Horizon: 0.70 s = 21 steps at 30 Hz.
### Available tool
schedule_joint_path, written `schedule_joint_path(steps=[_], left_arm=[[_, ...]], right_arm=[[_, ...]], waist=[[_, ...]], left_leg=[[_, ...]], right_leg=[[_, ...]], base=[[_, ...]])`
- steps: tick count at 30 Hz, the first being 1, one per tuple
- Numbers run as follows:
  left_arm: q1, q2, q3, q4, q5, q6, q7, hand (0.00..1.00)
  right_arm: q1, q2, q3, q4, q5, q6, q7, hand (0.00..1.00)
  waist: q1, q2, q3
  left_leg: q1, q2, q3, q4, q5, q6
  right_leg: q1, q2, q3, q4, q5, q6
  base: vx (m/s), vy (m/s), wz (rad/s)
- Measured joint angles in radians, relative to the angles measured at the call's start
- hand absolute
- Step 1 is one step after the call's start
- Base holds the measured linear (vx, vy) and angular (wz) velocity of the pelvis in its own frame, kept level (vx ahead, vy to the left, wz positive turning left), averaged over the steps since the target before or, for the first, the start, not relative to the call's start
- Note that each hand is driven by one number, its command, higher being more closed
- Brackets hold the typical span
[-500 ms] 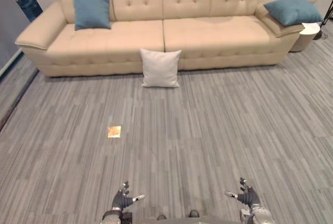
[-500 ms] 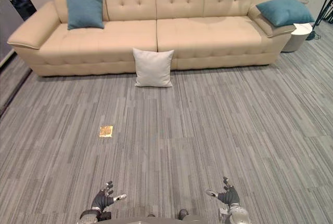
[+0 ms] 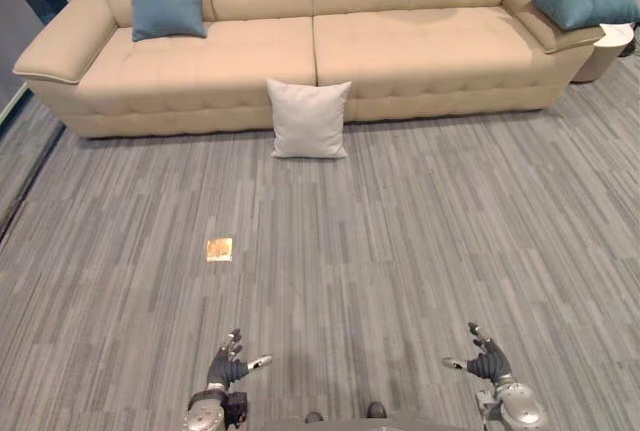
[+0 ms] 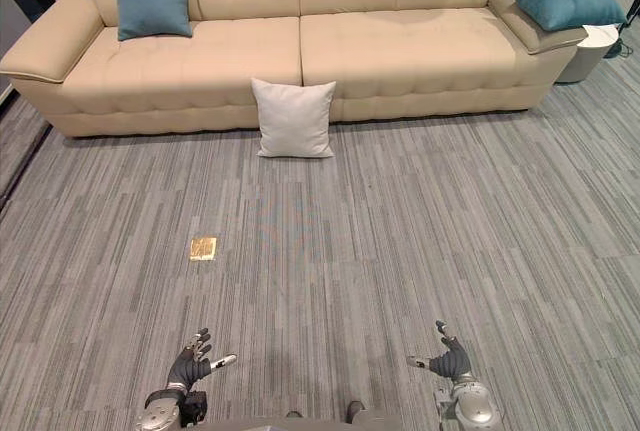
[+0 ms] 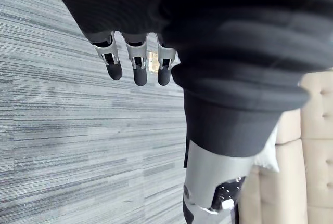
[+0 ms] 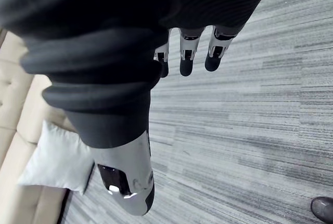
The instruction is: Pick up cushions and gather them together orderly.
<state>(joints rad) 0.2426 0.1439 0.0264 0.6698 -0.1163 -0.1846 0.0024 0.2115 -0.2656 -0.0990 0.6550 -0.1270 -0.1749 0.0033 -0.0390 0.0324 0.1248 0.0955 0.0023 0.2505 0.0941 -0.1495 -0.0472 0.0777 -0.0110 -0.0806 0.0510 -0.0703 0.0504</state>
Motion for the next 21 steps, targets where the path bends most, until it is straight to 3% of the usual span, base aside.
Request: schedule_joint_path(steps=[5, 7, 9, 11, 13, 15, 17, 18, 19, 20, 21], left_arm=[[0.001, -0.002, 0.023, -0.045, -0.005, 0.001, 0.005, 0.00], [0.009, -0.002, 0.024, -0.069, -0.010, 0.002, 0.007, 0.00], [0.019, -0.005, 0.022, -0.086, -0.021, 0.003, 0.007, 0.00], [0.014, 0.004, 0.019, -0.090, -0.029, 0.004, 0.014, 0.00], [0.014, 0.016, 0.011, -0.089, -0.029, 0.006, 0.024, 0.00], [-0.004, 0.028, 0.005, -0.089, -0.029, 0.006, 0.025, 0.00], [-0.070, 0.028, 0.004, -0.089, -0.030, 0.005, 0.027, 0.00], [-0.089, 0.031, 0.002, -0.089, -0.029, 0.001, 0.030, 0.00], [-0.092, 0.031, 0.003, -0.089, -0.029, 0.001, 0.034, 0.00], [-0.087, 0.031, 0.003, -0.086, -0.029, 0.001, 0.041, 0.00], [-0.090, 0.021, 0.003, -0.076, -0.029, 0.001, 0.043, 0.00]], right_arm=[[-0.062, -0.006, 0.003, 0.031, 0.012, 0.008, -0.002, 0.00], [-0.076, -0.006, 0.019, 0.031, 0.021, 0.009, -0.007, 0.00], [-0.075, 0.002, 0.030, 0.033, 0.032, 0.009, -0.007, 0.00], [-0.070, 0.010, 0.045, 0.026, 0.047, 0.009, -0.008, 0.00], [-0.052, 0.023, 0.050, 0.027, 0.051, 0.013, -0.009, 0.00], [-0.052, 0.024, 0.061, 0.026, 0.061, 0.021, -0.009, 0.00], [-0.068, 0.017, 0.060, 0.025, 0.080, 0.025, -0.010, 0.00], [-0.067, 0.020, 0.060, 0.013, 0.085, 0.026, -0.011, 0.00], [-0.061, 0.020, 0.060, 0.001, 0.086, 0.026, -0.012, 0.00], [-0.056, 0.020, 0.060, -0.016, 0.086, 0.025, -0.019, 0.00], [-0.061, 0.014, 0.055, -0.015, 0.087, 0.026, -0.021, 0.00]], waist=[[0.003, 0.017, 0.026], [0.010, 0.021, 0.030], [0.025, 0.021, 0.033], [0.015, 0.012, 0.048], [-0.001, 0.016, 0.065], [-0.010, 0.019, 0.075], [-0.032, 0.030, 0.120], [-0.037, 0.026, 0.127], [-0.045, 0.017, 0.123], [-0.058, 0.012, 0.119], [-0.062, 0.030, 0.120]], left_leg=[[-0.103, 0.019, 0.022, 0.132, -0.103, 0.063], [-0.131, 0.023, 0.034, 0.167, -0.152, 0.089], [-0.124, 0.013, 0.049, 0.196, -0.204, 0.097], [-0.085, -0.012, 0.029, 0.194, -0.222, 0.117], [-0.033, -0.020, 0.009, 0.196, -0.244, 0.124], [0.010, -0.018, -0.023, 0.179, -0.254, 0.124], [0.082, 0.008, -0.074, 0.132, -0.252, 0.111], [0.117, 0.013, -0.107, 0.095, -0.240, 0.075], [0.137, 0.013, -0.119, 0.092, -0.245, 0.064], [0.169, 0.020, -0.146, 0.112, -0.263, 0.030], [0.171, 0.035, -0.157, 0.153, -0.264, 0.016]], right_leg=[[-0.080, 0.002, 0.008, 0.060, -0.051, -0.011], [-0.138, -0.003, 0.014, 0.155, -0.104, 0.001], [-0.253, -0.030, 0.018, 0.415, -0.165, 0.060], [-0.364, -0.066, -0.010, 0.678, -0.179, 0.057], [-0.413, -0.082, -0.029, 0.739, -0.213, 0.047], [-0.482, -0.076, -0.068, 0.688, -0.217, 0.036], [-0.537, -0.061, -0.112, 0.505, -0.161, 0.019], [-0.557, -0.048, -0.112, 0.327, -0.058, 0.016], [-0.564, -0.048, -0.109, 0.285, -0.014, 0.002], [-0.571, -0.047, -0.095, 0.306, 0.112, -0.048], [-0.579, -0.051, -0.104, 0.370, 0.122, -0.073]], base=[[-0.02, 0.018, -0.10], [-0.01, 0.087, -0.19], [0.04, 0.138, -0.25], [0.11, 0.105, 0.09], [0.24, 0.073, 0.36], [0.33, 0.055, 0.43], [0.49, -0.026, 0.86], [0.61, -0.104, 0.88], [0.69, -0.153, 0.92], [0.61, -0.160, 0.64], [0.52, -0.126, 0.44]])
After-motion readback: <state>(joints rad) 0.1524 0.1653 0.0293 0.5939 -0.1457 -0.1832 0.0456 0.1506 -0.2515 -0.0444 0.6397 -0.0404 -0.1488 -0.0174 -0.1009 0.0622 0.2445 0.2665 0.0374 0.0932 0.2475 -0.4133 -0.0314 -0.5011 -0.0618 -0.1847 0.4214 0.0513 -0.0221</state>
